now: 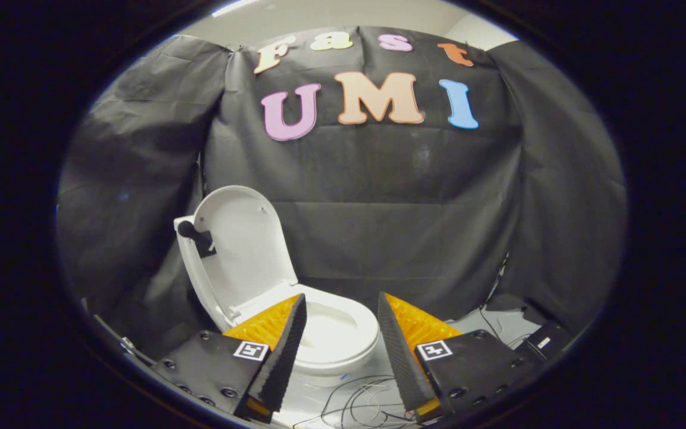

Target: Open the toilet lid.

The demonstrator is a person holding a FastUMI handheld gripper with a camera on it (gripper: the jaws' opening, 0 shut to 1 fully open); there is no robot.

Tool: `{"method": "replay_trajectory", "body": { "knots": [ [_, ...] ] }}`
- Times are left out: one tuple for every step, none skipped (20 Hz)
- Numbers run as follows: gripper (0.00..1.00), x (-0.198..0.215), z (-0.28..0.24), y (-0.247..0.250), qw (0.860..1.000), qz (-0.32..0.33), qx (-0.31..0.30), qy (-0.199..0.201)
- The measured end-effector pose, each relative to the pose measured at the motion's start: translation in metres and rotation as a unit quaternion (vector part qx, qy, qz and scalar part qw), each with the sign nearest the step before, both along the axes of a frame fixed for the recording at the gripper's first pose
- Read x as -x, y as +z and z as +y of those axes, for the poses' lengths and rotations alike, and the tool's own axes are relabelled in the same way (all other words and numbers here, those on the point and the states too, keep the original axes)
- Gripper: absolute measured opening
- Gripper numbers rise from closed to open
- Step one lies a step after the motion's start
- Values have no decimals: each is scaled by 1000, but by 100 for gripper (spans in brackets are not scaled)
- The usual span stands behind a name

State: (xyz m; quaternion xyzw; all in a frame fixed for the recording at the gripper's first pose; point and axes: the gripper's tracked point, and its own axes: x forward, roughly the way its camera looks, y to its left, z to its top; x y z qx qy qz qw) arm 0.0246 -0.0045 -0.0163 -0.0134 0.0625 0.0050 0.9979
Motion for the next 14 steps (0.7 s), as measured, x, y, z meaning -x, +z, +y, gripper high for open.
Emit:
{"method": "replay_trajectory", "body": {
  "knots": [
    [76, 3, 1, 9, 1000, -21, 1, 1],
    [75, 9, 1, 17, 999, -42, 2, 1],
    [75, 15, 0, 27, 998, -62, -1, 1],
    [75, 21, -1, 30, 997, -73, -8, -1],
    [75, 21, -3, 25, 998, -66, -14, -2],
    [75, 24, 0, 23, 998, -65, -14, -2],
    [75, 25, 0, 26, 998, -67, -10, 0],
    [75, 23, 0, 22, 998, -60, -11, -1],
    [75, 27, 1, 21, 998, -58, -10, -2],
    [75, 30, 0, 21, 998, -59, -11, -1],
    [75, 31, 0, 21, 998, -60, -10, -1],
    [75, 30, -1, 22, 998, -64, -10, -1],
    [75, 28, -1, 18, 998, -59, -10, -1],
    [75, 29, 0, 17, 998, -58, -8, 0]
  ]
}}
